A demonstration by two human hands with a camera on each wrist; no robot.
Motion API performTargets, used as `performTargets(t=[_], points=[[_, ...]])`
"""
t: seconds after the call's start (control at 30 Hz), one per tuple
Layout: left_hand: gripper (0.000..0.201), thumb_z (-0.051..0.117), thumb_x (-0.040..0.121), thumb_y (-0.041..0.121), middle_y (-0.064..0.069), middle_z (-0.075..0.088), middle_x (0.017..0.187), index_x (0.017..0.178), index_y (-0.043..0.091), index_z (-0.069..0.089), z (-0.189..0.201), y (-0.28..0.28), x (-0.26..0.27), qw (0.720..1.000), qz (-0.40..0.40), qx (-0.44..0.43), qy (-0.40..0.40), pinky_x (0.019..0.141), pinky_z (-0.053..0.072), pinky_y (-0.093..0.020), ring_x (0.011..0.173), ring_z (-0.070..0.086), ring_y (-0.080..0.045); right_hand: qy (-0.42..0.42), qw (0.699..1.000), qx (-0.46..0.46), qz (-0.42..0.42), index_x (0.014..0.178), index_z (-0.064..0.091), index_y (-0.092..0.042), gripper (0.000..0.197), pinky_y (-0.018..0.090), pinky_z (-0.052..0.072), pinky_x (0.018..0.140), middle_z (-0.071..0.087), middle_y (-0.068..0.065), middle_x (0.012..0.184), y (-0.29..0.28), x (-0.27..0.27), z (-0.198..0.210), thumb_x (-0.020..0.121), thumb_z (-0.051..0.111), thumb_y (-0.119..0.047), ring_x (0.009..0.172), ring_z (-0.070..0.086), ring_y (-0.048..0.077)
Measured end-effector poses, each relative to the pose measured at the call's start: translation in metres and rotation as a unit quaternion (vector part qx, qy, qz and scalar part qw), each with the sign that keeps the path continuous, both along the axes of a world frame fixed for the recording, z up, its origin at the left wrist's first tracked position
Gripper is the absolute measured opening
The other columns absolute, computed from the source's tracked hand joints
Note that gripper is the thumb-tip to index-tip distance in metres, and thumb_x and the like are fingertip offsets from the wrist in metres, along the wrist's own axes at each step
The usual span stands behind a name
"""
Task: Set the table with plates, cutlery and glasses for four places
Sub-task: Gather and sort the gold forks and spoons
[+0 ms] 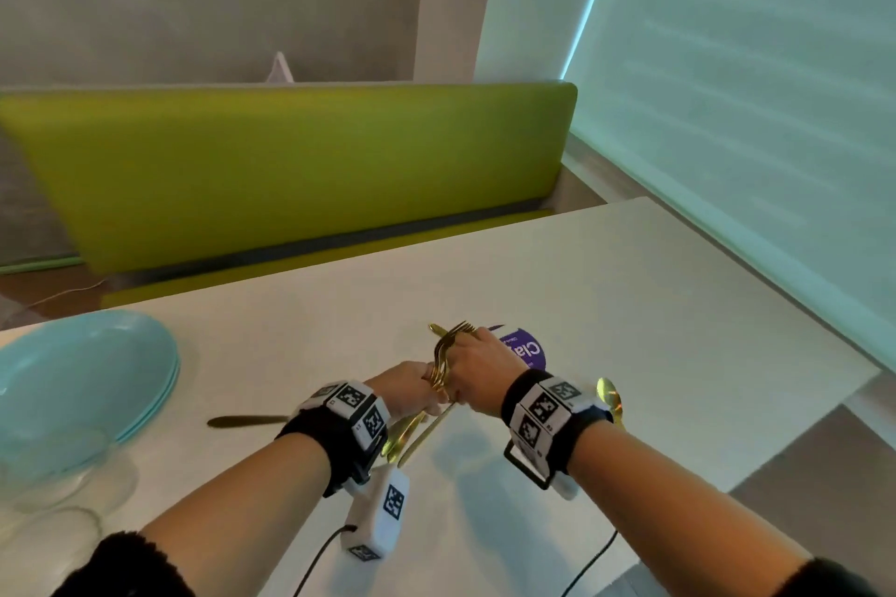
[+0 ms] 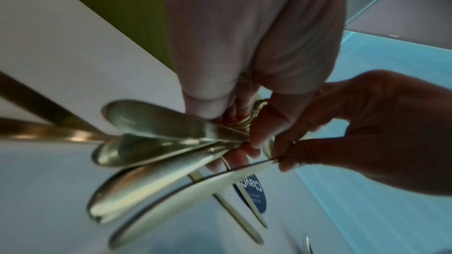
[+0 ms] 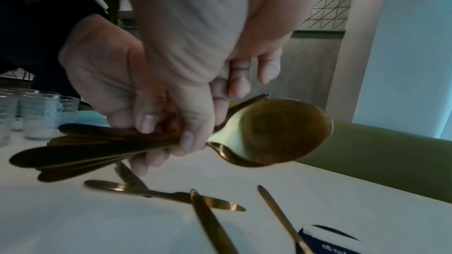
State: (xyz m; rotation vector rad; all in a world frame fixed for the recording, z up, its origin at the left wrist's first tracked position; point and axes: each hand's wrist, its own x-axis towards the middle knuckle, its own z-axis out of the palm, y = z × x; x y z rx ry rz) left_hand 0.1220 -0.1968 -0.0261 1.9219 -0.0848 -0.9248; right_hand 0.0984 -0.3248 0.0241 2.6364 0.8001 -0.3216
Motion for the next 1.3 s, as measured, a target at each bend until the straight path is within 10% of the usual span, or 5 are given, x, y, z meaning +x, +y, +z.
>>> performTargets(t=[0.43, 1.0, 1.3], points=[[0.016, 0.058, 0.077, -0.002, -0.009, 0.063, 0.086, 0.08, 0.014, 0.059, -0.015, -0.009, -0.069, 0.997, -0.068, -0.025, 0.0, 0.076, 0.049, -0.027, 0.081, 0.058, -0.02, 0.012, 0.995, 0.012, -0.103, 0.109, 0.068, -0.011, 0.03, 0.038, 0.036, 0.102, 0.065, 0.004, 0.112, -0.002, -0.069, -0.014, 0.095, 0.045, -0.026, 0.113, 0.051, 0.024], [0.018, 0.049, 0.088, 0.001, -0.004, 0.058, 0.072, 0.075, 0.011, 0.058, -0.03, -0.101, -0.051, 0.995, 0.065, -0.042, 0.057, 0.061, 0.045, -0.022, 0.065, 0.053, -0.012, -0.007, 0.983, 0.135, -0.127, 0.108, 0.068, -0.027, 0.025, 0.03, 0.03, 0.092, 0.065, -0.004, 0.11, -0.109, -0.046, -0.05, 0.093, 0.05, -0.035, 0.112, 0.051, 0.017], [0.019, 0.06, 0.087, 0.002, -0.01, 0.066, 0.094, 0.105, 0.002, 0.065, -0.05, -0.127, -0.04, 0.985, 0.17, -0.015, 0.03, 0.088, 0.053, -0.032, 0.084, 0.062, -0.018, -0.001, 0.907, 0.149, -0.393, 0.114, 0.062, -0.025, 0.024, 0.032, 0.034, 0.099, 0.063, -0.003, 0.118, -0.184, -0.043, -0.072, 0.093, 0.051, -0.028, 0.113, 0.056, 0.017]])
